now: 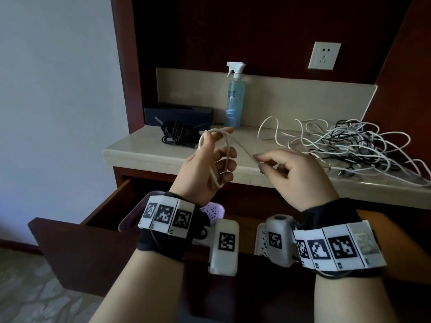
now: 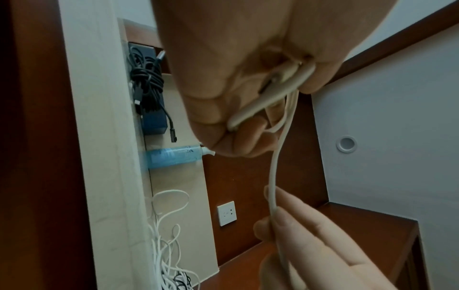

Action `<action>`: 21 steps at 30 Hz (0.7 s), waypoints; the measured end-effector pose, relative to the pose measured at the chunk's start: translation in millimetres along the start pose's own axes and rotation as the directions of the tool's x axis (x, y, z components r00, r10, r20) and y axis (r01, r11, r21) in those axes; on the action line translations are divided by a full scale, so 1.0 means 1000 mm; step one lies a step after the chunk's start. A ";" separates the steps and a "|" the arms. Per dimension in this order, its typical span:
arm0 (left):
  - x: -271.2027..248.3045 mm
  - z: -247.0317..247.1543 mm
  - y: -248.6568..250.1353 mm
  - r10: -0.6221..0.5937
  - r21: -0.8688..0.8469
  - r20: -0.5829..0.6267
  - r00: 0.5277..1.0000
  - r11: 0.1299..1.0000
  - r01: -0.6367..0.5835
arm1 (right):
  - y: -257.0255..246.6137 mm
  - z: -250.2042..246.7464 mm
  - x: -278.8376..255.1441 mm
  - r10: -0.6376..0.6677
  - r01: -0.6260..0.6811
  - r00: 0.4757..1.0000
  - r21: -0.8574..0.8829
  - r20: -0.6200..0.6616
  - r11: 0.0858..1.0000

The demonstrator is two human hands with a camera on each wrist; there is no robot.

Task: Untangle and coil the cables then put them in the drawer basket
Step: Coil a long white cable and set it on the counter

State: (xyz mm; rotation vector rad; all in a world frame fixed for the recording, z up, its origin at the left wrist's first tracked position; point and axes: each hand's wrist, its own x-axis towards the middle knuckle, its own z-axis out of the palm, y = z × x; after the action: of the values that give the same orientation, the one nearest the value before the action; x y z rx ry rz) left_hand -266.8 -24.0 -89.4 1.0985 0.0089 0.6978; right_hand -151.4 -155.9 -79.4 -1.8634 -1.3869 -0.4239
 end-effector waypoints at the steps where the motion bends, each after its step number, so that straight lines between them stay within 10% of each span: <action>1: 0.000 0.002 -0.002 0.005 -0.014 -0.010 1.000 1.000 -0.005 | 0.002 -0.002 -0.001 0.005 -0.005 1.000 0.000 0.012 1.000; 9: 0.006 0.027 -0.018 0.007 0.034 -0.172 0.985 0.999 -0.001 | 0.009 -0.018 -0.010 0.083 -0.082 0.977 -0.012 0.194 0.997; 13: 0.008 0.031 -0.014 0.013 -0.333 -0.196 0.981 0.939 -0.079 | 0.018 -0.028 -0.011 0.089 -0.078 0.961 -0.052 0.261 0.996; 21: 0.005 0.018 -0.008 0.094 -0.334 -0.428 0.899 0.908 -0.254 | 0.046 -0.045 -0.012 -0.035 0.034 0.984 0.008 0.174 0.999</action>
State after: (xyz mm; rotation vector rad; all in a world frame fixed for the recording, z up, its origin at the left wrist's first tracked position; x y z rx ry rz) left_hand -252.5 -38.6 -86.1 0.5663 0.1227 1.0373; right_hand -105.4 -203.1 -75.1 -1.9117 -1.5354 -0.2794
